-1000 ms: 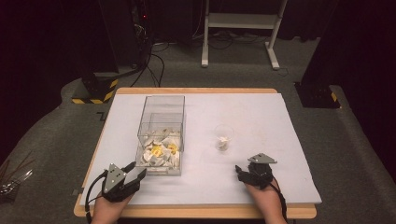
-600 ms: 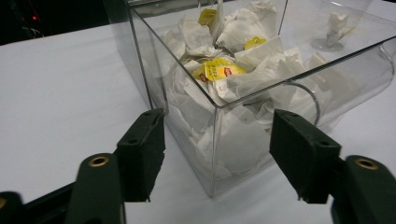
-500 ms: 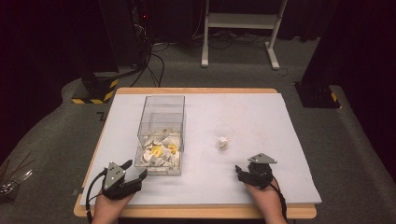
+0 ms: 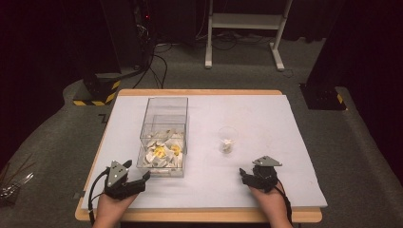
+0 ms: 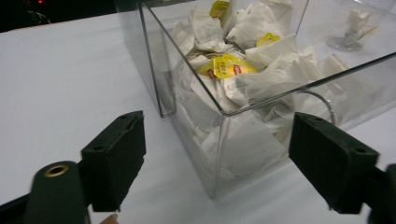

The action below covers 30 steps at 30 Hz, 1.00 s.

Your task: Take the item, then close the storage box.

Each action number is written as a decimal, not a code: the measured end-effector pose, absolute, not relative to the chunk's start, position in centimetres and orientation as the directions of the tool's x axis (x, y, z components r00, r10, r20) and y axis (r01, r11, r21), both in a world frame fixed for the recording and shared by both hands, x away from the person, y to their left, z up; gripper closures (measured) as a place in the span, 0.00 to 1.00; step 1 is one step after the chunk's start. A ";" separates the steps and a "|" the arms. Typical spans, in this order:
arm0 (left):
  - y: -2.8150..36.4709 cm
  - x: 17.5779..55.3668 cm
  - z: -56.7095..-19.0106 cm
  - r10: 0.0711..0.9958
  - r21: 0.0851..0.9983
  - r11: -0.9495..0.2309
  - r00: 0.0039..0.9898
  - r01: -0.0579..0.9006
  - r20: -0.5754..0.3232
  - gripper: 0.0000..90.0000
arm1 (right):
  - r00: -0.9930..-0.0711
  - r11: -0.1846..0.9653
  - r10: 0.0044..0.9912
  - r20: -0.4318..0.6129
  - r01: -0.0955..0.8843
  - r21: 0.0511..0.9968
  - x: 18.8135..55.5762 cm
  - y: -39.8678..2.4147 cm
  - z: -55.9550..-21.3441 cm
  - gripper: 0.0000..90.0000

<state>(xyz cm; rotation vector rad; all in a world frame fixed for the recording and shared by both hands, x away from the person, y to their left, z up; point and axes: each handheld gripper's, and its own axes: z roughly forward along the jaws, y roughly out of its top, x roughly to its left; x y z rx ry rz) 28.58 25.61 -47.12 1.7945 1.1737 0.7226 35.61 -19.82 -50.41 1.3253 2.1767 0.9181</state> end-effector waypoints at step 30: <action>25.5 31.2 -46.9 0.927 0.888 -0.175 0.375 0.425 0.002 0.20 | -0.451 0.324 0.892 -0.021 0.608 0.725 35.6 -19.8 -50.4 0.31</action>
